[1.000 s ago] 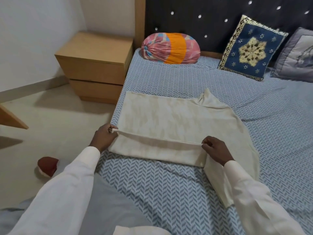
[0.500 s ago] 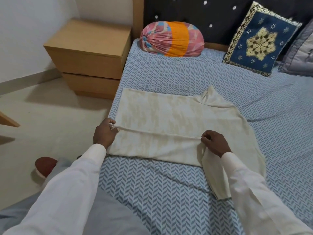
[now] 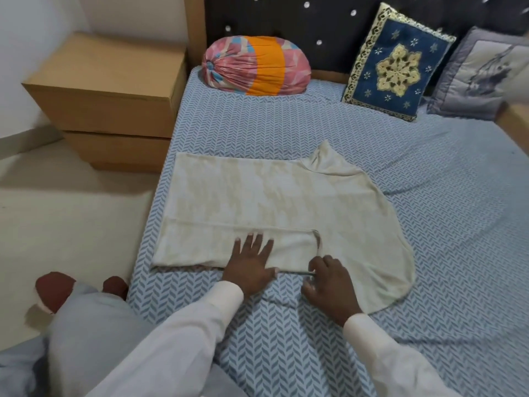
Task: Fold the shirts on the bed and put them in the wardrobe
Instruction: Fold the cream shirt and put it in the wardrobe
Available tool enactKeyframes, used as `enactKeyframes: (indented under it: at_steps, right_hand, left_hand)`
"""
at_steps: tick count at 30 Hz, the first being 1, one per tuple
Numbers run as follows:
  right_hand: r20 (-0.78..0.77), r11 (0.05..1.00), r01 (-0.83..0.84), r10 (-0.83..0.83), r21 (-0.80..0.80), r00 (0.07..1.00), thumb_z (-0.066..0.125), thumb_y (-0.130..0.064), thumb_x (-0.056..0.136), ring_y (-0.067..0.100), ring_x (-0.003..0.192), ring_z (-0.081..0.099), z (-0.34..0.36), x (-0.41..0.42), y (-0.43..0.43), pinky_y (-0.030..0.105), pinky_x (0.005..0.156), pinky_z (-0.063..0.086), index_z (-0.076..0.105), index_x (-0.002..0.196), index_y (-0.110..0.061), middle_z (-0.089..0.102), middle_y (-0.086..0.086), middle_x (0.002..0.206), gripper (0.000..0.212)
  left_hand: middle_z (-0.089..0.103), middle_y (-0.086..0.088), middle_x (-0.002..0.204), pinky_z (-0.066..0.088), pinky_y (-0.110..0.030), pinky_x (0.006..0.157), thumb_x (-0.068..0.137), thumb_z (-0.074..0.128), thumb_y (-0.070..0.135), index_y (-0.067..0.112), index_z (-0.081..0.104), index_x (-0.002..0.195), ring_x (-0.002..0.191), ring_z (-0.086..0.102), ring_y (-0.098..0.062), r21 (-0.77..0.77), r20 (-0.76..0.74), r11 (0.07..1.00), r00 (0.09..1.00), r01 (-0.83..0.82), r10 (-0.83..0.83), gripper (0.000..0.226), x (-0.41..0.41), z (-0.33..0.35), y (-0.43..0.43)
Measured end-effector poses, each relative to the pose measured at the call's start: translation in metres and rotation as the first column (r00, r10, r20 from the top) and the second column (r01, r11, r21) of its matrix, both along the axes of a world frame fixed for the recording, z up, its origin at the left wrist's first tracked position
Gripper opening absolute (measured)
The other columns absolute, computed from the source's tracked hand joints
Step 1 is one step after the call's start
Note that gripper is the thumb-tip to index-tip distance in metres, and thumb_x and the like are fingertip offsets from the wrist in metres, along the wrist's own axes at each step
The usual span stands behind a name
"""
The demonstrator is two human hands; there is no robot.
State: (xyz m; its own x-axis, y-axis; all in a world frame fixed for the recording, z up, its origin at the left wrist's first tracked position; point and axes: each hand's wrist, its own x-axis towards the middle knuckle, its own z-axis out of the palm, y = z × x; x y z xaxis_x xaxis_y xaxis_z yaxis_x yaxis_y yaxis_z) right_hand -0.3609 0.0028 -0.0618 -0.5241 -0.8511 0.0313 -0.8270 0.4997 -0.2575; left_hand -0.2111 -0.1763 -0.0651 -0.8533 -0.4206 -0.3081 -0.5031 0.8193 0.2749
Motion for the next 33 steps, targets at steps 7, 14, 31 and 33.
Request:
enactKeyframes:
  at_steps: [7,14,31,33]
  right_hand:
    - [-0.073,0.952,0.135,-0.119,0.276,0.990,0.063,-0.036,0.068,0.027,0.090,0.057,0.003,-0.015,0.056,0.034,0.060,0.043,0.055,0.110,-0.024,0.057,0.000,0.103,0.044]
    - [-0.059,0.882,0.183,-0.175,0.435,0.983,0.056,-0.030,0.087,0.029,0.104,0.062,0.083,-0.129,-0.034,0.033,0.082,0.046,0.065,0.102,-0.027,0.066,0.009,0.115,0.018]
    - [0.201,0.678,0.654,-0.729,0.336,0.654,0.067,-0.017,0.080,0.026,0.086,0.062,0.036,-0.187,0.081,0.027,0.077,0.047,0.066,0.100,-0.018,0.067,0.012,0.106,0.021]
    - [0.103,0.609,0.751,-0.790,0.256,0.605,0.064,-0.019,0.078,0.031,0.100,0.063,0.033,-0.185,0.079,0.036,0.087,0.052,0.066,0.103,-0.018,0.062,0.015,0.115,0.024]
  left_hand:
    - [-0.024,0.001,0.160,-0.016,-0.066,0.110,0.081,0.023,0.085,0.034,-0.016,0.153,0.146,-0.024,-0.029,-0.048,0.174,0.998,0.983,-0.043,0.050,0.097,-0.009,-0.003,-0.006]
    - [-0.027,0.004,0.159,-0.008,-0.076,0.105,0.082,0.028,0.083,0.035,-0.019,0.151,0.146,-0.025,-0.027,-0.034,0.263,0.997,0.961,-0.074,0.080,0.096,-0.013,0.008,-0.004]
    - [-0.003,0.008,0.164,0.016,-0.067,0.107,0.088,0.018,0.078,0.039,0.003,0.154,0.150,-0.005,-0.022,-0.040,0.213,0.996,0.973,-0.085,0.092,0.078,-0.021,0.019,-0.013]
    - [0.015,0.004,0.161,0.025,-0.060,0.106,0.096,0.025,0.063,0.035,0.017,0.151,0.147,0.012,-0.023,-0.053,0.135,0.994,0.986,-0.091,0.098,0.062,-0.021,0.022,-0.018]
